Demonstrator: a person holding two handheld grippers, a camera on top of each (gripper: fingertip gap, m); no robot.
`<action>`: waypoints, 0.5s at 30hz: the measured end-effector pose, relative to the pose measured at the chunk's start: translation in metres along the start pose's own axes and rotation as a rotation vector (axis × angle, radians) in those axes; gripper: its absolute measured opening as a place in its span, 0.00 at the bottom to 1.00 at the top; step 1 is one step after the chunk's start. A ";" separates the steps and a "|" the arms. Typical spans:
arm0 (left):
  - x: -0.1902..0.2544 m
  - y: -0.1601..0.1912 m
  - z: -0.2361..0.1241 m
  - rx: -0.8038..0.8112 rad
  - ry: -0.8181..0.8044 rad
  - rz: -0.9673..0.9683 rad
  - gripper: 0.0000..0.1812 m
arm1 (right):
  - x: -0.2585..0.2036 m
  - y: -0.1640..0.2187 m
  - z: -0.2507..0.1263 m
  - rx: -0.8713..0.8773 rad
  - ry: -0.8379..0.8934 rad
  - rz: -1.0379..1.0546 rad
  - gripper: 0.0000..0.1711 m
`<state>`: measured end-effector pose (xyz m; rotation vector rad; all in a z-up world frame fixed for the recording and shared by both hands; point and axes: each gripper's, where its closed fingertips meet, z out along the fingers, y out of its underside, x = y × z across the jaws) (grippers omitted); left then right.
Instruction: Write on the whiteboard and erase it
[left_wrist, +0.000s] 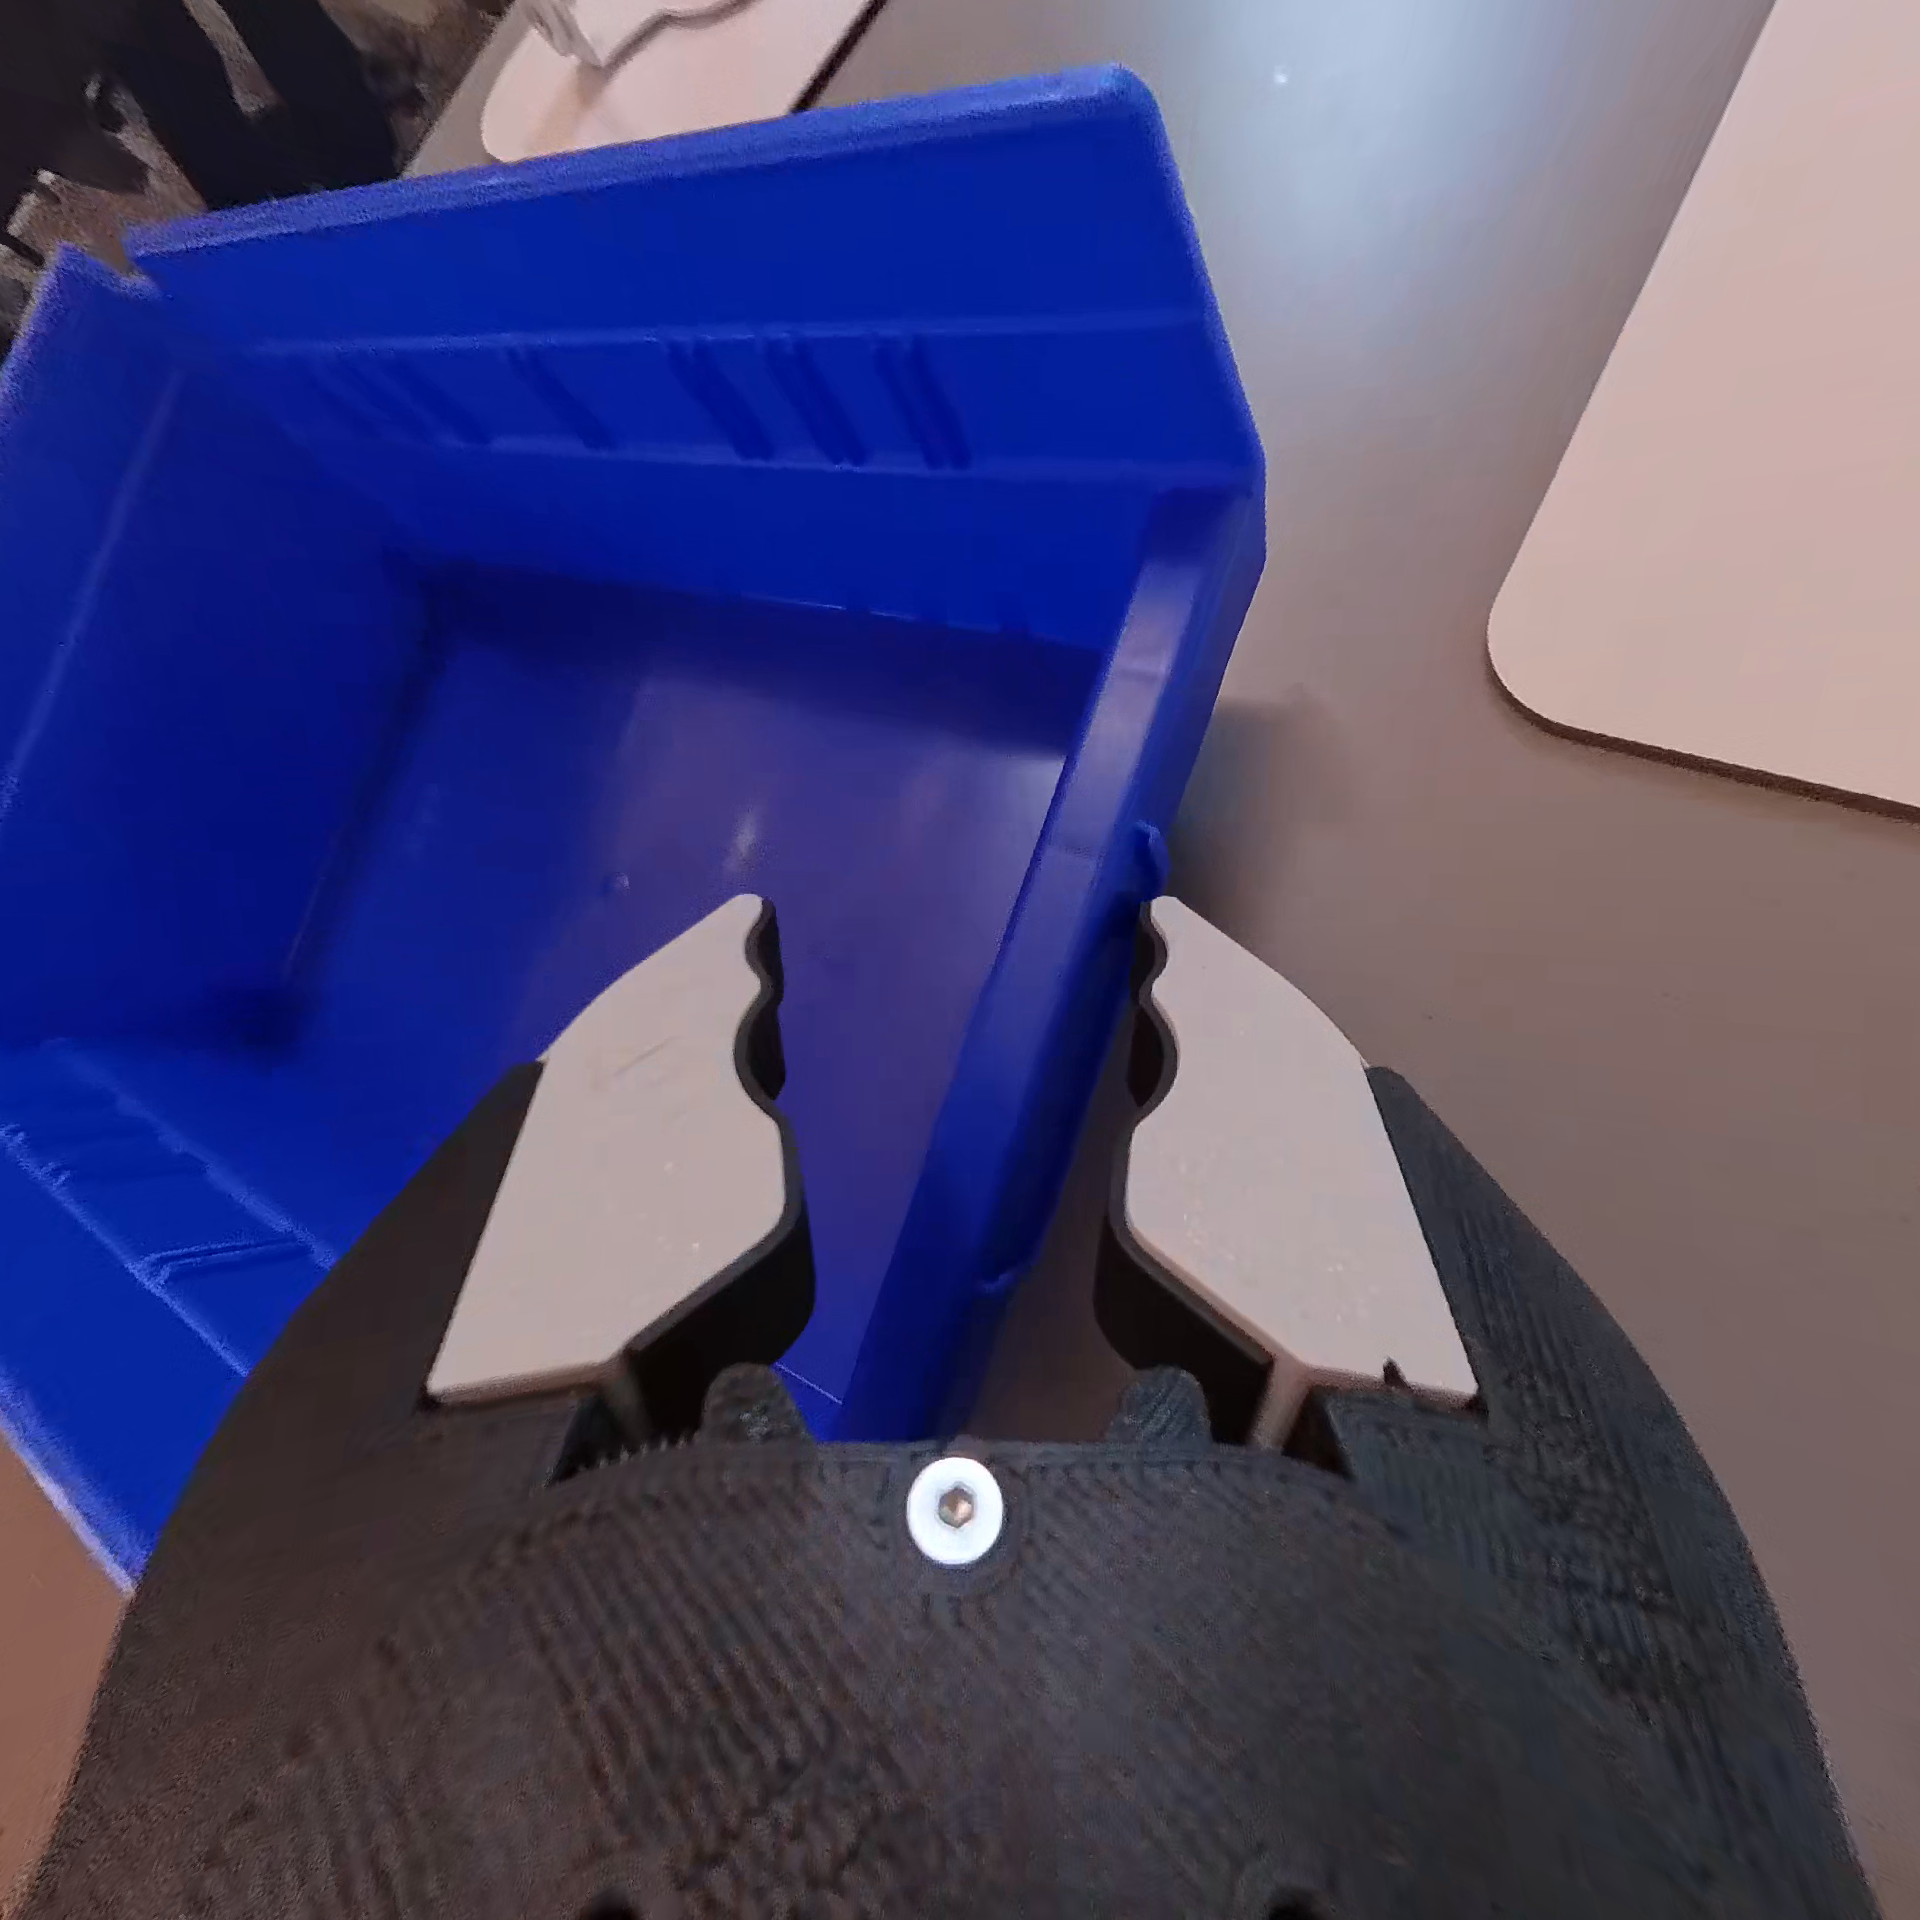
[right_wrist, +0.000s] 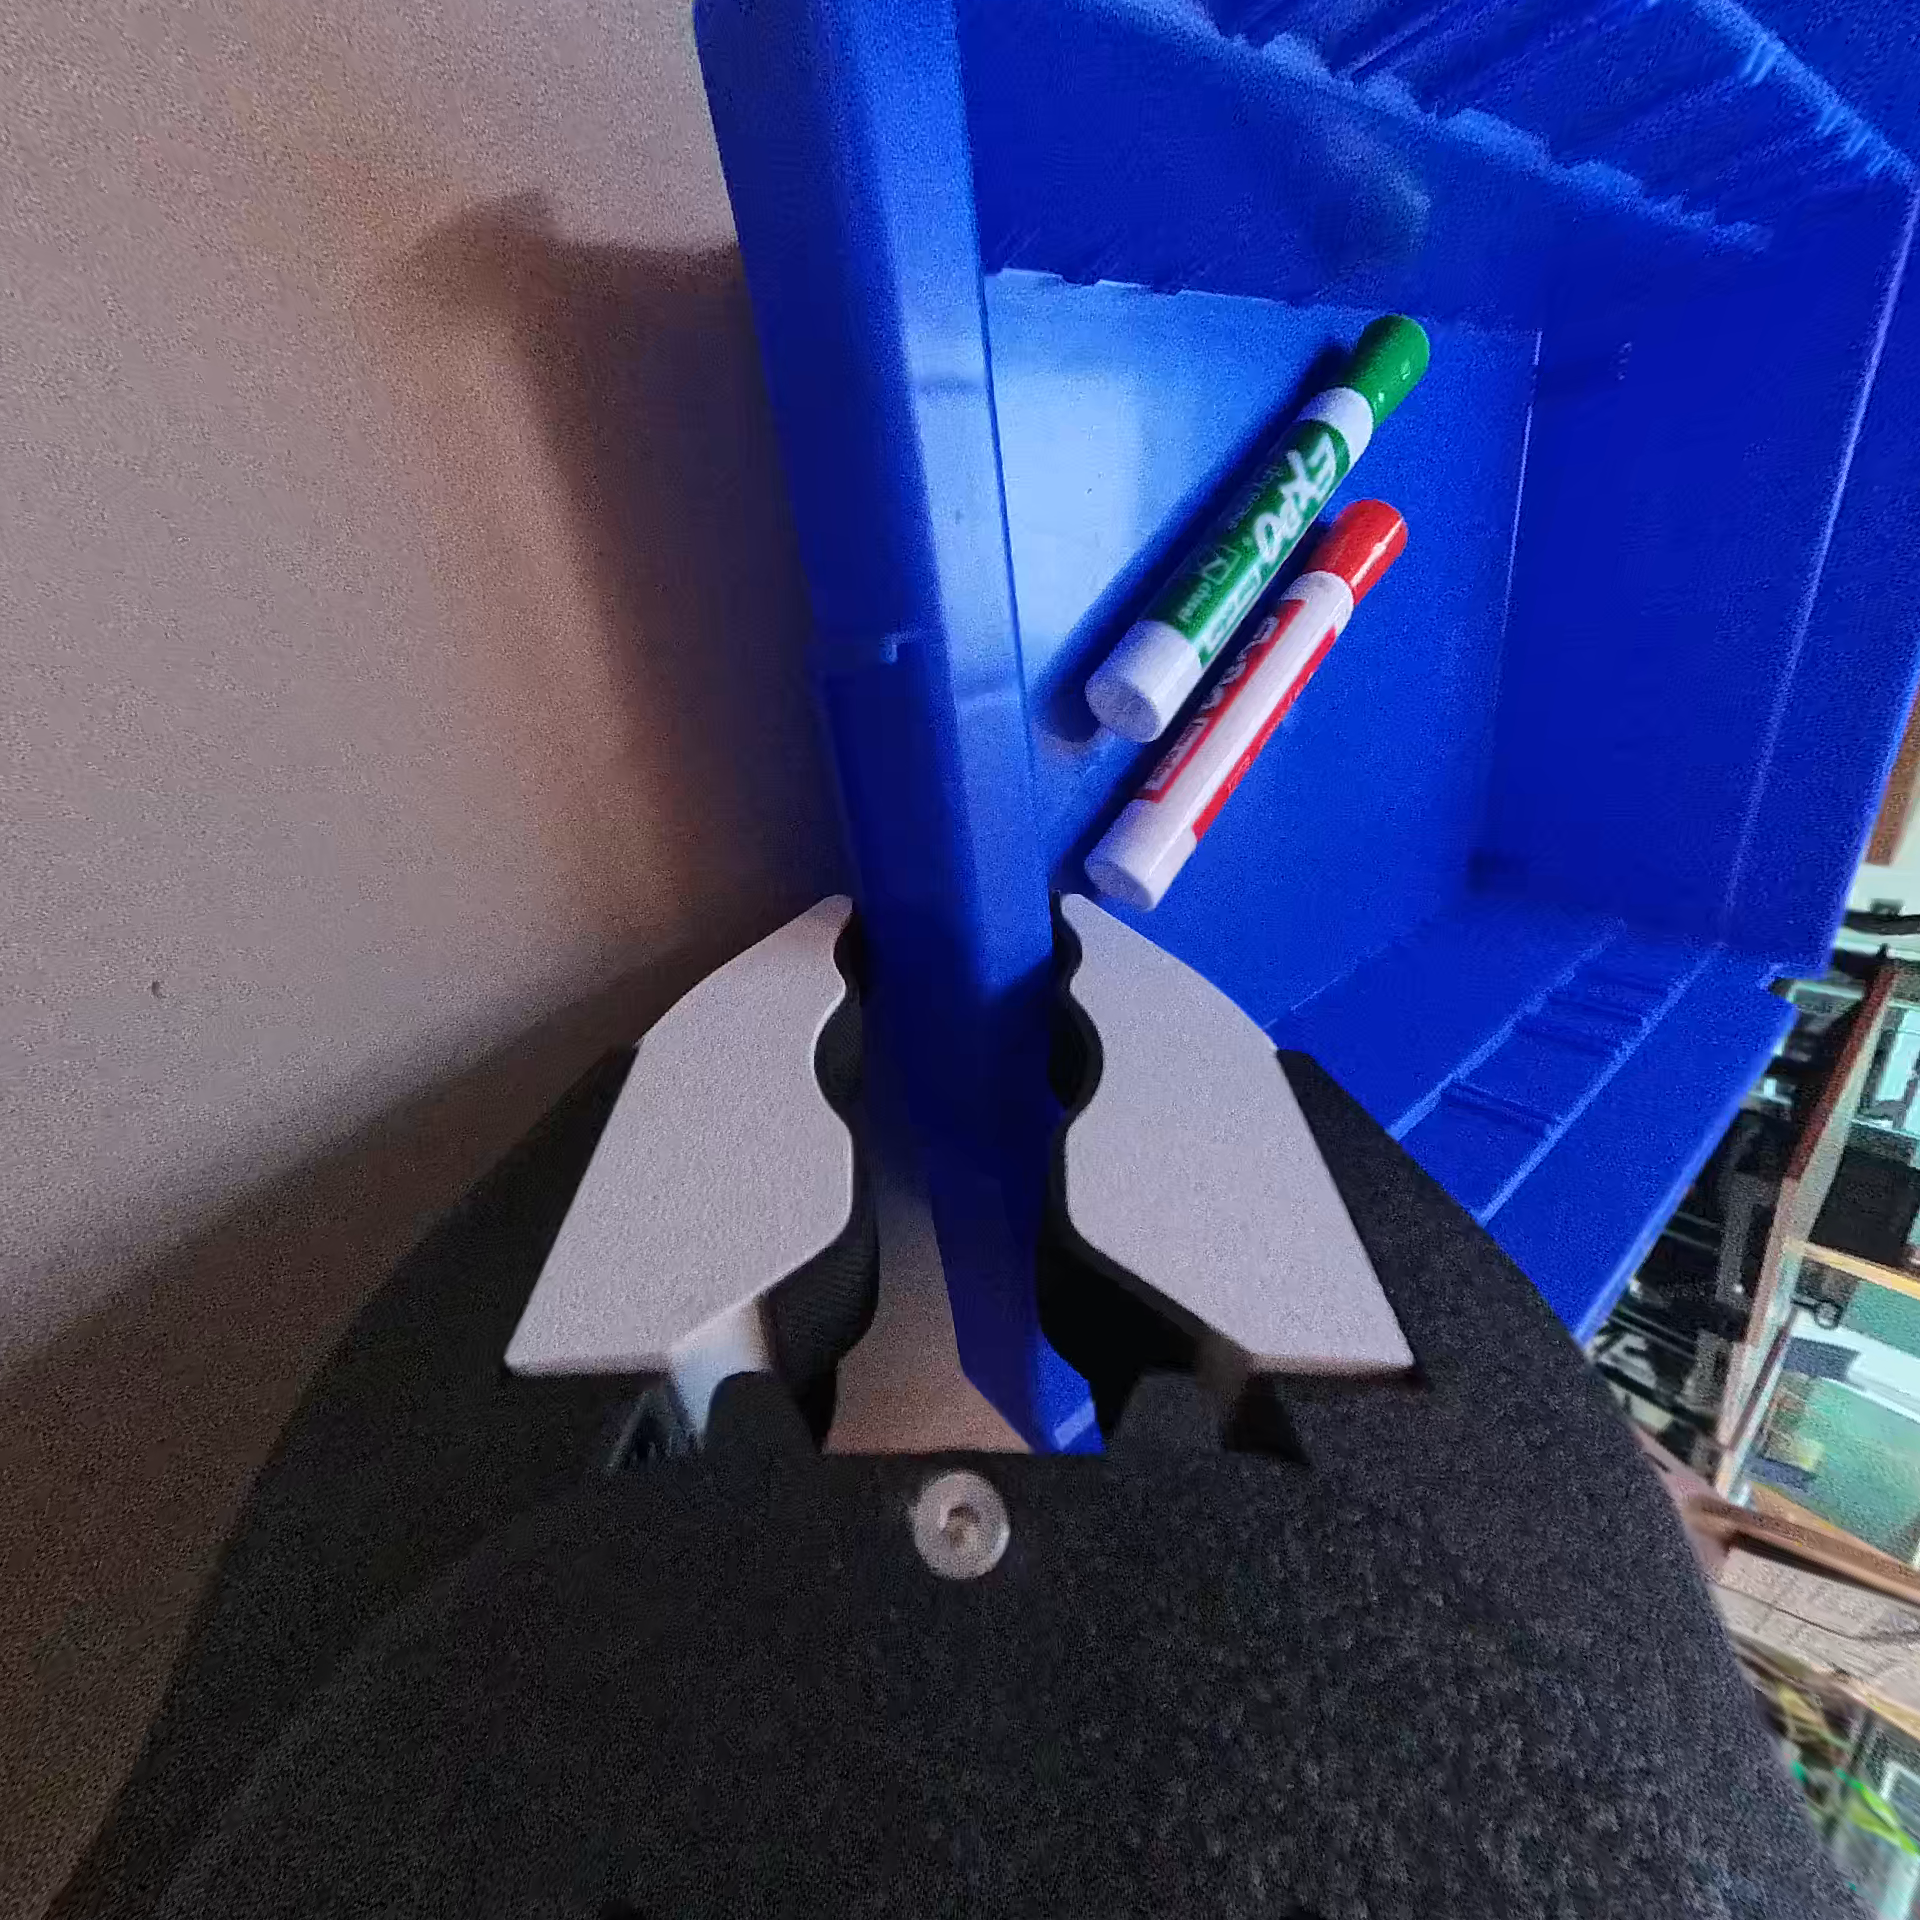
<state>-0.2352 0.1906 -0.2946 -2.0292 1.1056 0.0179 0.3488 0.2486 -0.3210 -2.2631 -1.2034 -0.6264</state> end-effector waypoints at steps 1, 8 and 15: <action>0.001 0.001 0.000 -0.020 0.020 0.005 0.35 | -0.002 -0.003 0.000 -0.003 -0.011 -0.004 0.19; 0.006 0.008 -0.001 -0.154 0.117 -0.005 0.31 | -0.029 -0.024 -0.048 0.082 -0.027 -0.095 0.18; 0.018 0.040 -0.012 -0.434 0.306 0.112 0.38 | -0.105 -0.035 -0.149 0.251 -0.028 -0.241 0.18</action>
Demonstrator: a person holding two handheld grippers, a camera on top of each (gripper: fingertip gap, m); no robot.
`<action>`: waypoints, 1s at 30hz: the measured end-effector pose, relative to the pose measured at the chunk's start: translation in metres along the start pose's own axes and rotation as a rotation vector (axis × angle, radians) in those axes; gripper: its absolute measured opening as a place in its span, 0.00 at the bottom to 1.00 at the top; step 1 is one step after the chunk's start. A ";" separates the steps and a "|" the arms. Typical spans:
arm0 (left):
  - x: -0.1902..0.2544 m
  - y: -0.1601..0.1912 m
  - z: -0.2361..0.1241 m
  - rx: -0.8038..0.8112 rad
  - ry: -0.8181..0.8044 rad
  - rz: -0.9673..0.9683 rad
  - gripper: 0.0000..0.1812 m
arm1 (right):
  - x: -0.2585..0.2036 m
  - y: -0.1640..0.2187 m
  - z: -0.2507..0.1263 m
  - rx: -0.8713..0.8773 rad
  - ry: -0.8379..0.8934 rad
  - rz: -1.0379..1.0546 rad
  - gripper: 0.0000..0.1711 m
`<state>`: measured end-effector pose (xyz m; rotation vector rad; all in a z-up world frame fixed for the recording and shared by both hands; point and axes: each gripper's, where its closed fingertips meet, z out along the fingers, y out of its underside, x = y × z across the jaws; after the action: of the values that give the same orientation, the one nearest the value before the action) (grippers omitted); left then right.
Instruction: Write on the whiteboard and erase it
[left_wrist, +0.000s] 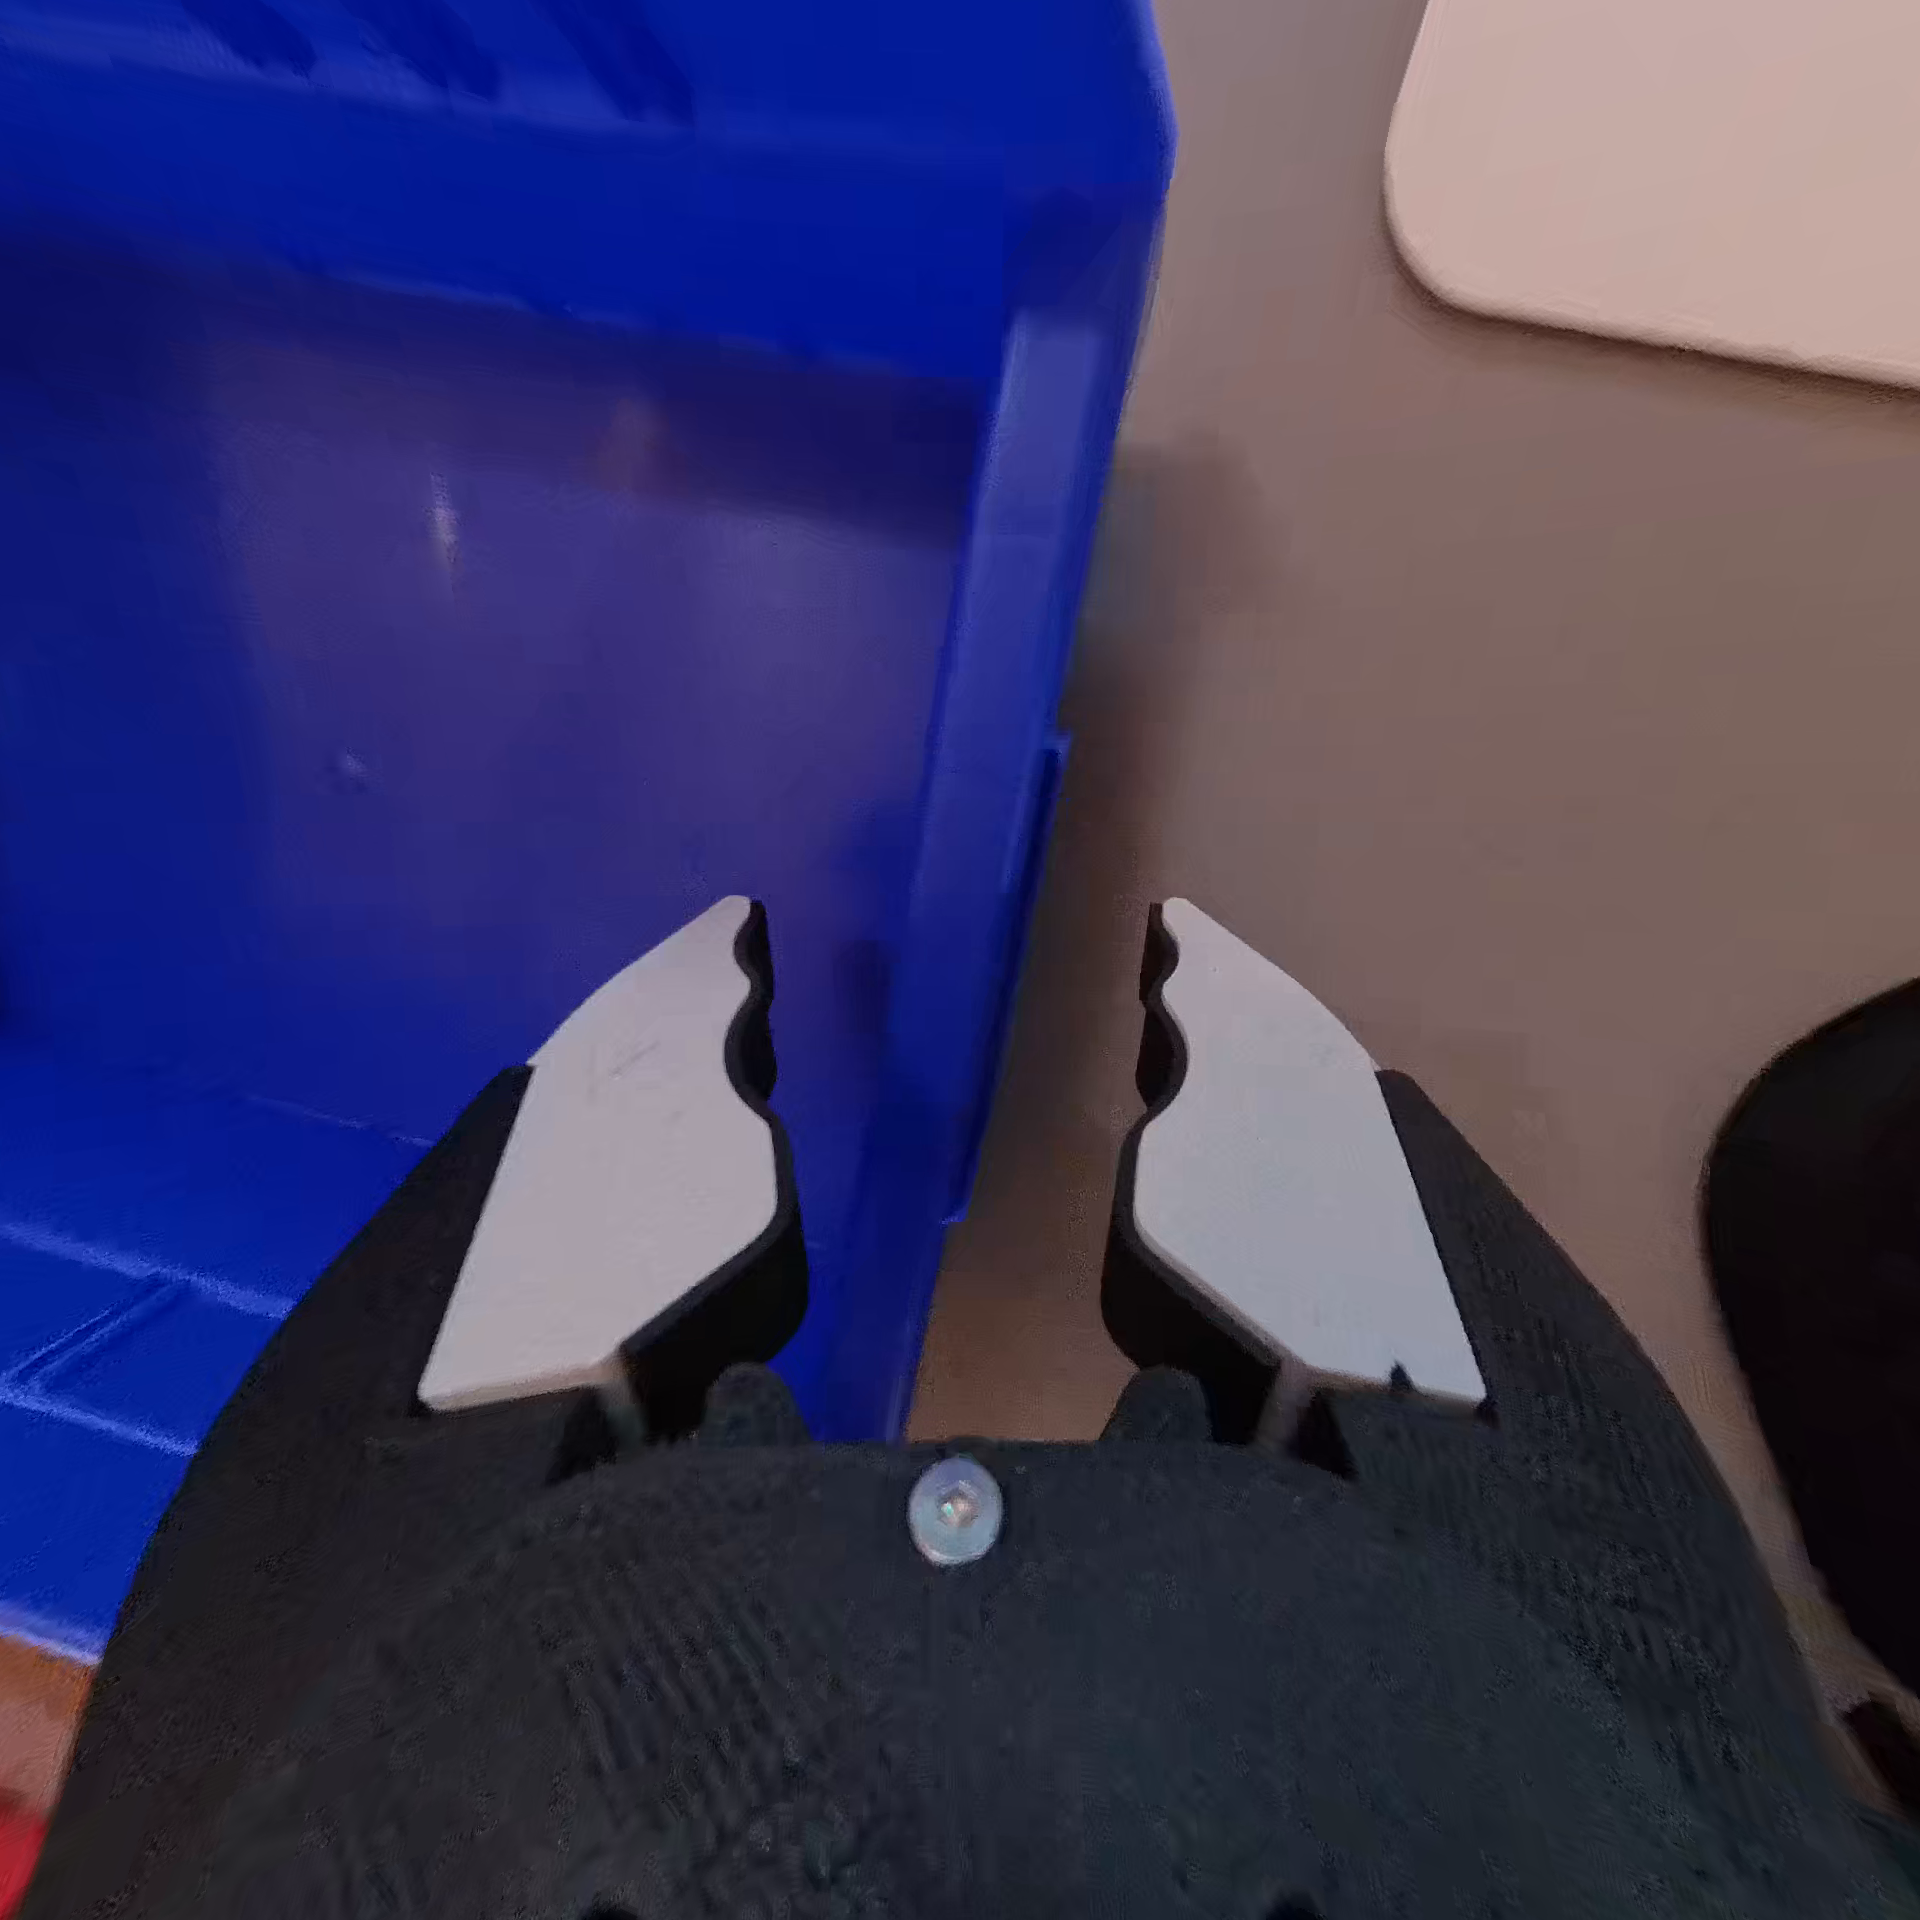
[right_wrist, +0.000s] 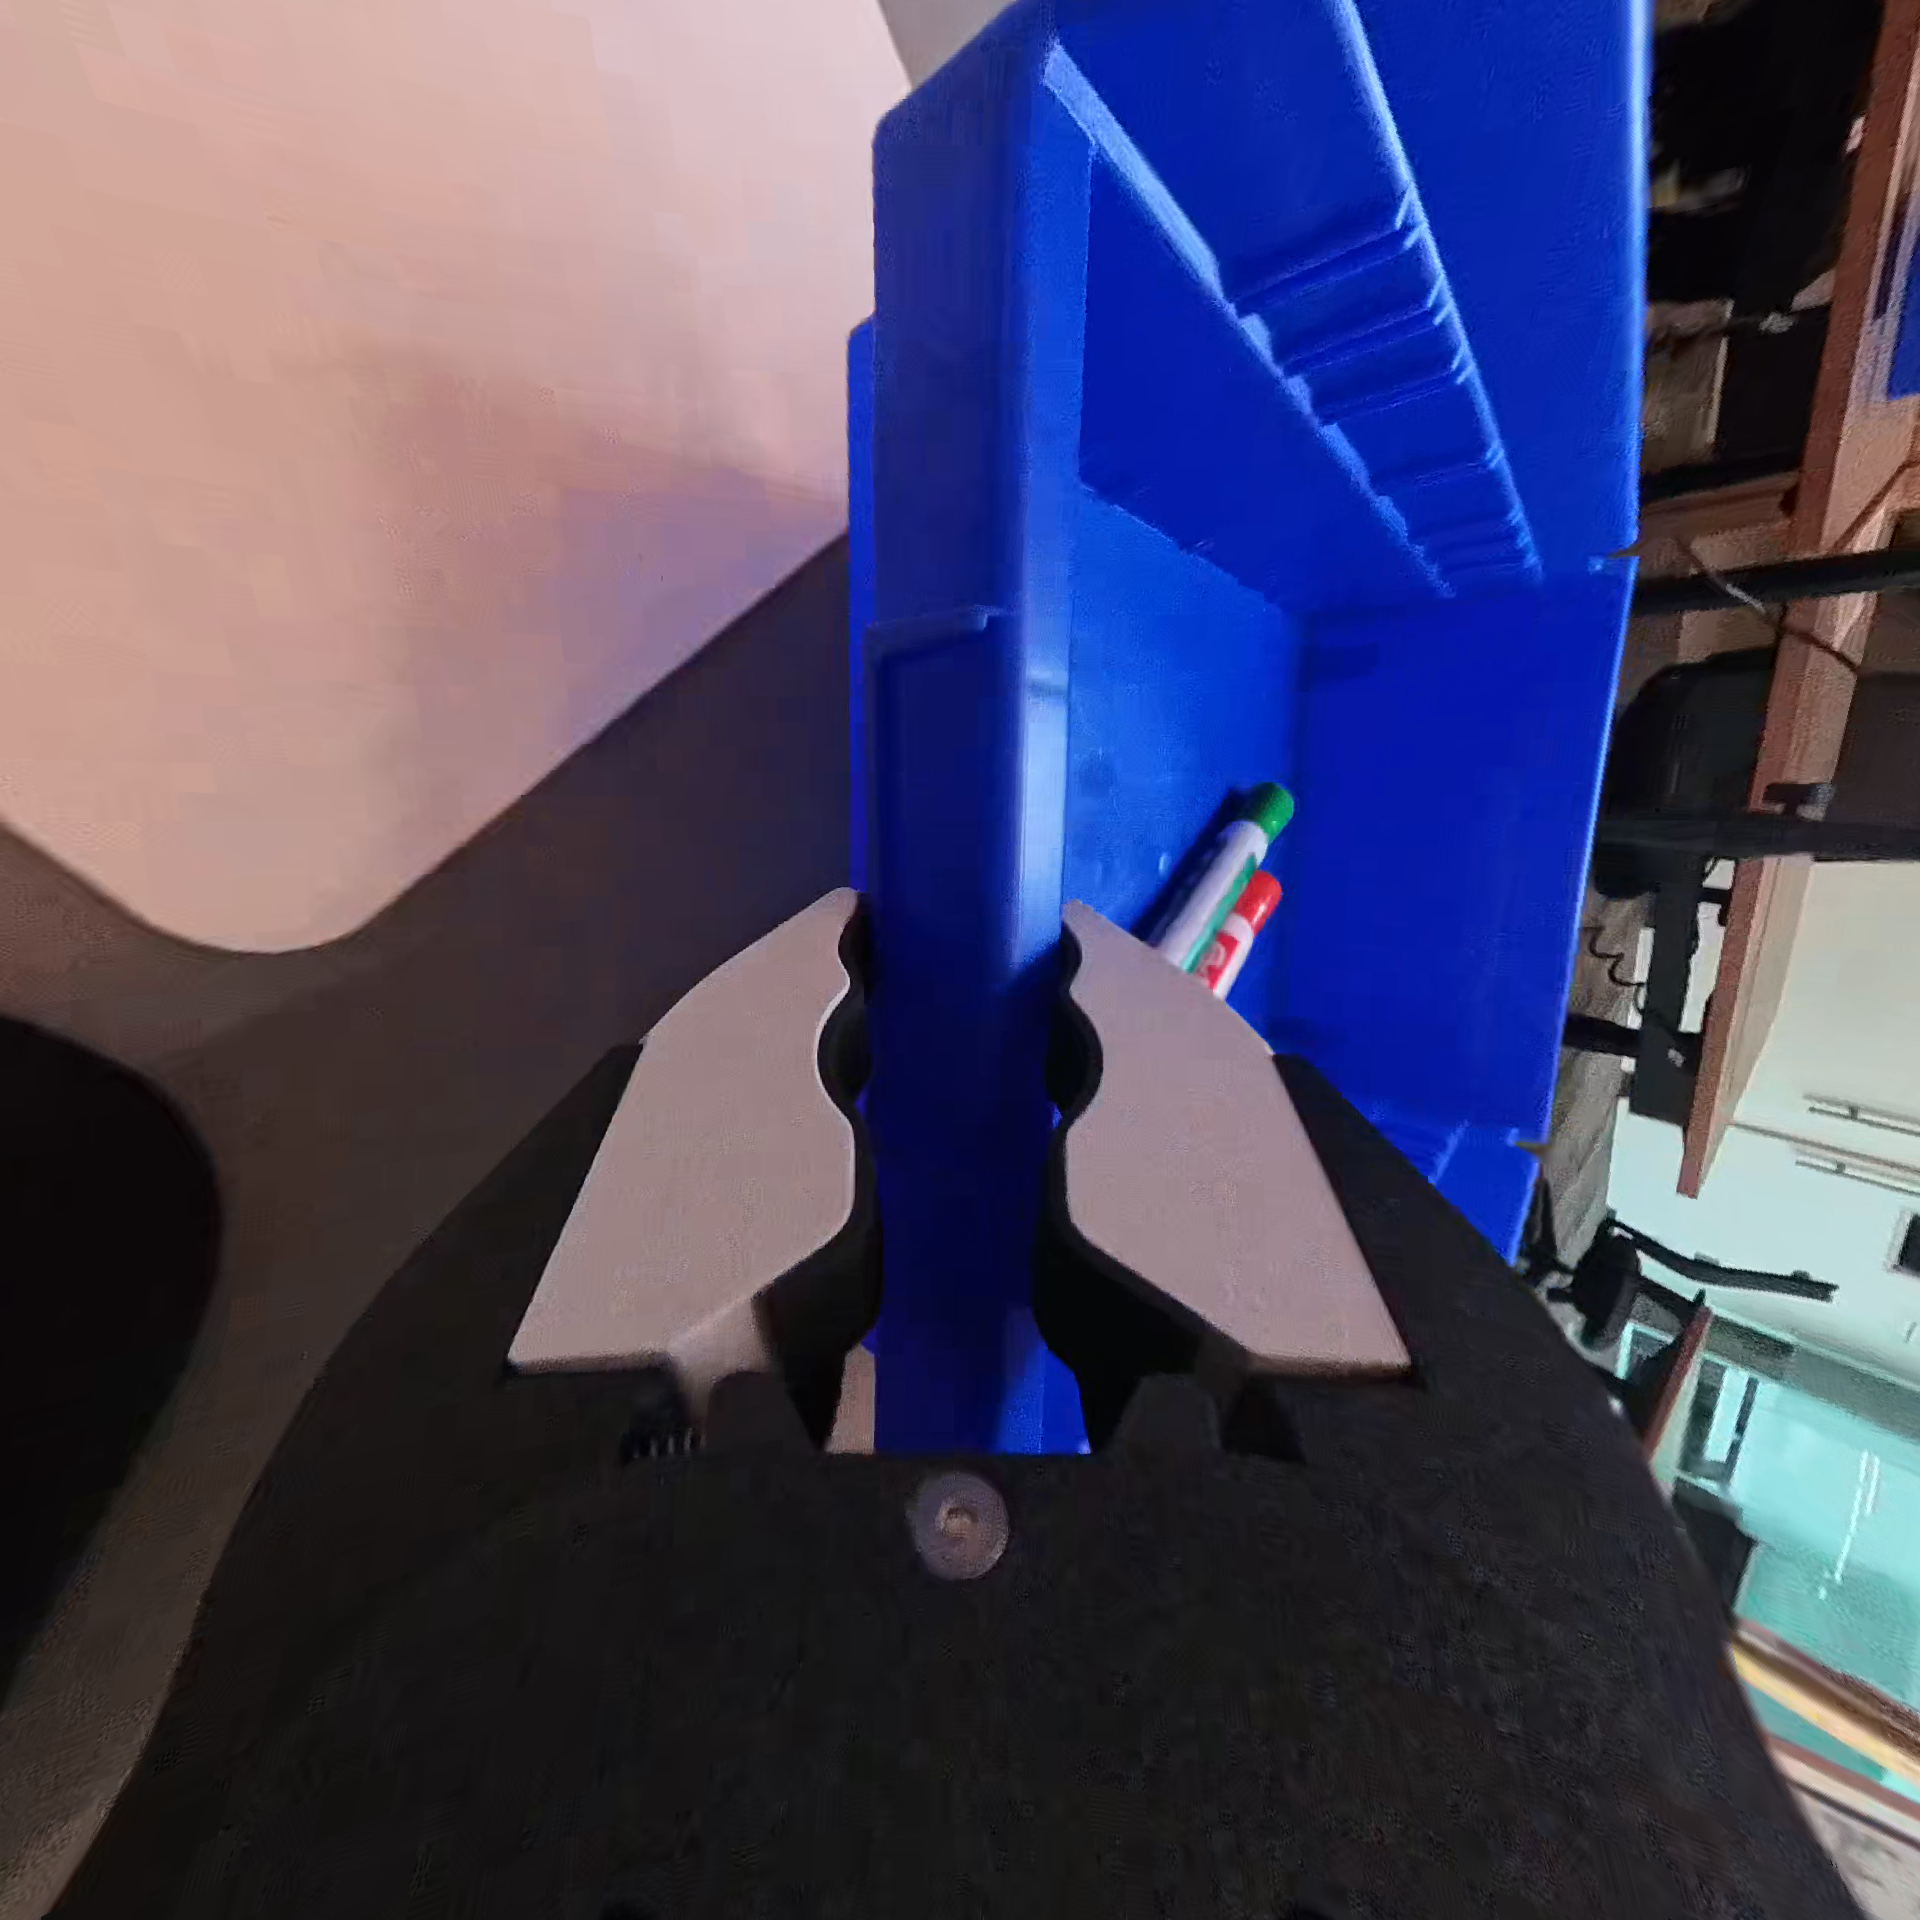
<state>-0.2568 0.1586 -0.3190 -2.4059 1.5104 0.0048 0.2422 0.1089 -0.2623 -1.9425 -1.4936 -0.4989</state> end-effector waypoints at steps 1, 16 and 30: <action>-0.006 0.005 0.005 -0.042 -0.037 0.022 0.37 | -0.013 -0.008 -0.011 0.023 -0.009 -0.022 0.18; -0.008 0.000 -0.016 0.173 -0.320 -0.023 0.16 | -0.114 -0.154 -0.038 0.471 -0.125 -0.357 0.18; -0.019 0.006 -0.131 0.318 -0.629 -0.069 0.17 | -0.121 -0.346 0.037 0.817 -0.032 -0.455 0.24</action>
<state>-0.2911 0.1395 -0.1926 -1.9423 1.0440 0.4296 -0.1255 0.1023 -0.2802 -0.9883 -1.7900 -0.0087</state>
